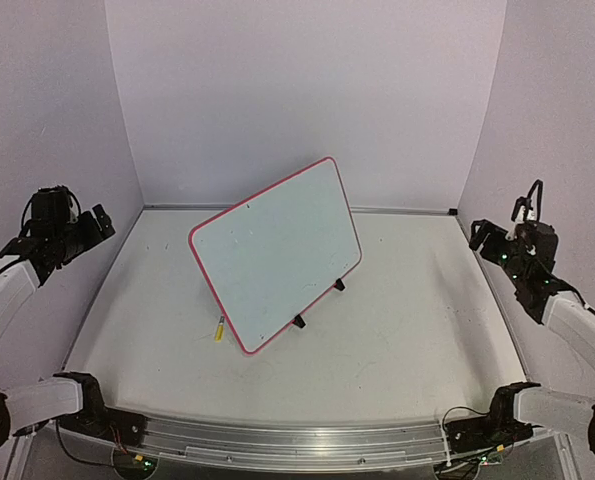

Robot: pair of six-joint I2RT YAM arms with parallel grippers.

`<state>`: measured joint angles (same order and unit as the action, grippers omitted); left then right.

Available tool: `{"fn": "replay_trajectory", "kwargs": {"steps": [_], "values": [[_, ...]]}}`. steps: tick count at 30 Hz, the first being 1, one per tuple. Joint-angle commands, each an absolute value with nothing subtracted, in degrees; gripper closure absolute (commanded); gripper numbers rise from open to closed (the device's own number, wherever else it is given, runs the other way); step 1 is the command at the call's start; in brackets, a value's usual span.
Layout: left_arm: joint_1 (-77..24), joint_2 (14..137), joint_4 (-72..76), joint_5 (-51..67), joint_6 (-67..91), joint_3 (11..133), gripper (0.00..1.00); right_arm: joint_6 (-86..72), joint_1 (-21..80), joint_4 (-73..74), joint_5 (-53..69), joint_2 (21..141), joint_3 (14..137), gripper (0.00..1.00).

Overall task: Write a sentence on the whiteboard
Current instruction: Move the whiteboard to the center of the board.

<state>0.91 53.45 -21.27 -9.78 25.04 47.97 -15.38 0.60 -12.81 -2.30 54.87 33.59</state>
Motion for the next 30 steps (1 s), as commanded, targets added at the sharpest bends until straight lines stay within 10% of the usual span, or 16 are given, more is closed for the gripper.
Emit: {"fn": "replay_trajectory", "kwargs": {"steps": [1,17,30], "values": [[0.86,55.89,-31.58,-8.64,25.73,57.02,0.0,-13.29,0.44,-7.4,5.48,53.5,36.78,0.02],[0.9,63.88,-27.79,1.7,9.95,63.46,0.01,-7.93,18.77,-6.41,21.94,74.99,44.49,0.04],[0.79,62.76,-26.25,9.18,7.82,59.88,0.0,-0.47,28.67,-10.55,21.07,100.66,54.38,0.28]]}}
